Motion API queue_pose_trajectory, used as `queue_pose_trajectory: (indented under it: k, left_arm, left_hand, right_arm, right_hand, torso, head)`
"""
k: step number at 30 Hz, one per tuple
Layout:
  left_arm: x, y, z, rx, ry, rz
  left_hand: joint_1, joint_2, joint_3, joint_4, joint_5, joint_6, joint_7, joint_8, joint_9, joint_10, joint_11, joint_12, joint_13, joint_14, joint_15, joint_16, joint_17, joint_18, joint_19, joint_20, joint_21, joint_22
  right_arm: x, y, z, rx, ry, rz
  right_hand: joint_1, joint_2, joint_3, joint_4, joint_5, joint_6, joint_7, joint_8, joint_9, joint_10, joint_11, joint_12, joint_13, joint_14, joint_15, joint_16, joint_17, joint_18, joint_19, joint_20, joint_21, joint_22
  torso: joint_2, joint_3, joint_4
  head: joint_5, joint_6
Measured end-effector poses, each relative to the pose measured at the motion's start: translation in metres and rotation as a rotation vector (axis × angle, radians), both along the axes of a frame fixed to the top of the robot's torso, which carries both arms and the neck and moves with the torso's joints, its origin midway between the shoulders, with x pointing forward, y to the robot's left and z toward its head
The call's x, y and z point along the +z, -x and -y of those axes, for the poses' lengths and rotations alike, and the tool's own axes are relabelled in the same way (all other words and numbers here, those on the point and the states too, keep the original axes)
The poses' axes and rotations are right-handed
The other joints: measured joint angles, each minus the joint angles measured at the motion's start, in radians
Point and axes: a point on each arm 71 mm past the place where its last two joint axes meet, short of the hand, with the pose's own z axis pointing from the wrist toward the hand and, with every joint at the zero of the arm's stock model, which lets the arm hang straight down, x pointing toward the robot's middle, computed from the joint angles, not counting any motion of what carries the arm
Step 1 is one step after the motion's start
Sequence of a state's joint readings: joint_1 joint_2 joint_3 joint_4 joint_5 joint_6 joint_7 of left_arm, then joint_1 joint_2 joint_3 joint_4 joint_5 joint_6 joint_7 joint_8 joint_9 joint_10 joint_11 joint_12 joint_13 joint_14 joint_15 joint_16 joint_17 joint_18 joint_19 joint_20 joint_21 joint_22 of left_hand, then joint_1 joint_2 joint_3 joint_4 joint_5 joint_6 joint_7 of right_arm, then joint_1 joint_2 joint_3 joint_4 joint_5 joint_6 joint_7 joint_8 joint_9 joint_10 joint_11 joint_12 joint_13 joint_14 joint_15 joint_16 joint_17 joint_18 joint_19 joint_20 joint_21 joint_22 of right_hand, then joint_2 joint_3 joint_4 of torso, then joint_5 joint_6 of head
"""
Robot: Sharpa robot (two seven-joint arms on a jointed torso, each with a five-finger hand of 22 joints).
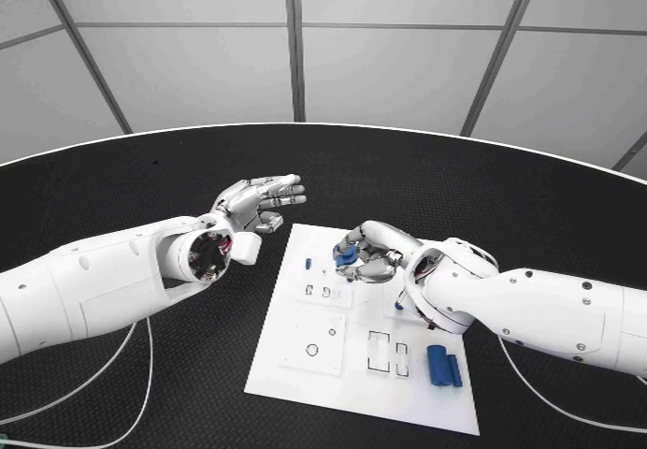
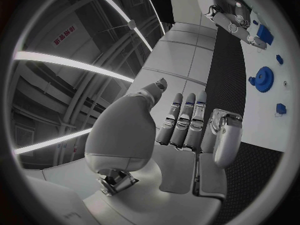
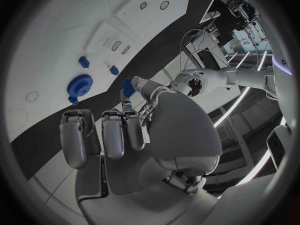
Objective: Assemble the parts on the task board
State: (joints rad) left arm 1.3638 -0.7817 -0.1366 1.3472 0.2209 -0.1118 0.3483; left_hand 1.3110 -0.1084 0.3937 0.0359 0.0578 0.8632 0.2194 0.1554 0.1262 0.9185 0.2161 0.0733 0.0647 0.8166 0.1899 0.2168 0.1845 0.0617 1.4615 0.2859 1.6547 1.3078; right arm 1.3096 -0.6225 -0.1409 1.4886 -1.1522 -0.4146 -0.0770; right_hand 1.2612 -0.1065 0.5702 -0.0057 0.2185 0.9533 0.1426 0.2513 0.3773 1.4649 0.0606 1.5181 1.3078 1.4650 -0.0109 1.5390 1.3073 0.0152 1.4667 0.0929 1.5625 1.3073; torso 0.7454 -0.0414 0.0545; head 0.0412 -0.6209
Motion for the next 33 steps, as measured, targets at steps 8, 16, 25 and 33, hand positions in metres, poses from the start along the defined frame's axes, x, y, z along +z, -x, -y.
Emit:
queue_pose_trajectory:
  k: [8, 16, 25, 33]
  left_arm:
    - [0.000, -0.001, 0.002, -0.001, 0.001, -0.001]
    - [0.000, -0.001, 0.004, -0.005, 0.007, -0.005]
    - [0.000, -0.001, 0.004, -0.006, 0.008, -0.006]
    - [0.000, -0.001, 0.005, -0.008, 0.009, -0.006]
  left_hand:
    - [0.000, 0.000, 0.000, 0.000, 0.000, 0.000, 0.000, 0.000, 0.000, 0.000, 0.000, 0.000, 0.000, 0.000, 0.000, 0.000, 0.000, 0.000, 0.002, 0.002, 0.000, 0.000]
    - [0.000, 0.000, 0.000, 0.000, 0.000, 0.000, 0.000, 0.000, 0.001, 0.000, 0.000, 0.000, 0.000, 0.000, 0.000, 0.000, 0.001, 0.000, 0.003, 0.003, 0.000, 0.000]
    - [0.000, 0.000, 0.000, 0.000, 0.000, 0.000, 0.000, 0.000, 0.001, 0.000, 0.000, 0.000, 0.000, 0.000, 0.000, 0.000, 0.001, -0.055, 0.007, 0.007, -0.079, 0.000]
    - [0.000, 0.000, 0.000, 0.000, 0.000, 0.000, 0.000, 0.000, 0.001, 0.000, 0.000, 0.000, 0.000, 0.000, 0.000, 0.000, 0.001, -0.055, 0.007, 0.007, -0.082, 0.000]
  right_arm:
    - [-0.016, 0.004, -0.016, 0.022, 0.044, -0.015]
    - [-0.032, 0.008, -0.021, 0.021, 0.091, -0.024]
    - [-0.042, 0.011, -0.016, 0.009, 0.109, -0.049]
    - [-0.045, 0.011, -0.015, 0.003, 0.114, -0.056]
  right_hand:
    - [-0.002, 0.002, 0.000, 0.000, 0.000, -0.002, 0.002, -0.001, 0.000, 0.000, 0.000, 0.000, 0.000, 0.000, 0.000, 0.000, 0.000, 0.000, 0.000, 0.000, 0.000, 0.000]
    - [-0.002, 0.002, 0.000, 0.000, 0.000, -0.002, 0.002, -0.002, 0.000, 0.000, 0.000, 0.000, 0.000, 0.000, 0.000, 0.000, 0.001, 0.000, 0.000, 0.000, 0.000, 0.000]
    - [-0.002, 0.002, 0.000, 0.000, 0.000, -0.005, 0.002, -0.006, 0.002, 0.000, 0.000, 0.000, 0.000, 0.000, 0.000, 0.000, 0.001, 0.000, 0.000, 0.000, 0.000, 0.000]
    - [-0.002, 0.002, 0.000, 0.000, -0.001, -0.007, 0.004, -0.003, 0.002, 0.000, 0.000, 0.000, 0.000, 0.000, 0.000, 0.000, 0.001, 0.000, 0.000, 0.000, 0.000, 0.000]
  torso:
    - [0.003, 0.0012, 0.0000]
    - [0.005, 0.0021, 0.0005]
    - [0.006, 0.0049, -0.0023]
    - [0.007, 0.0060, -0.0020]
  head:
    - [0.021, -0.006]
    - [0.027, -0.010]
    - [0.022, -0.014]
    - [0.016, -0.017]
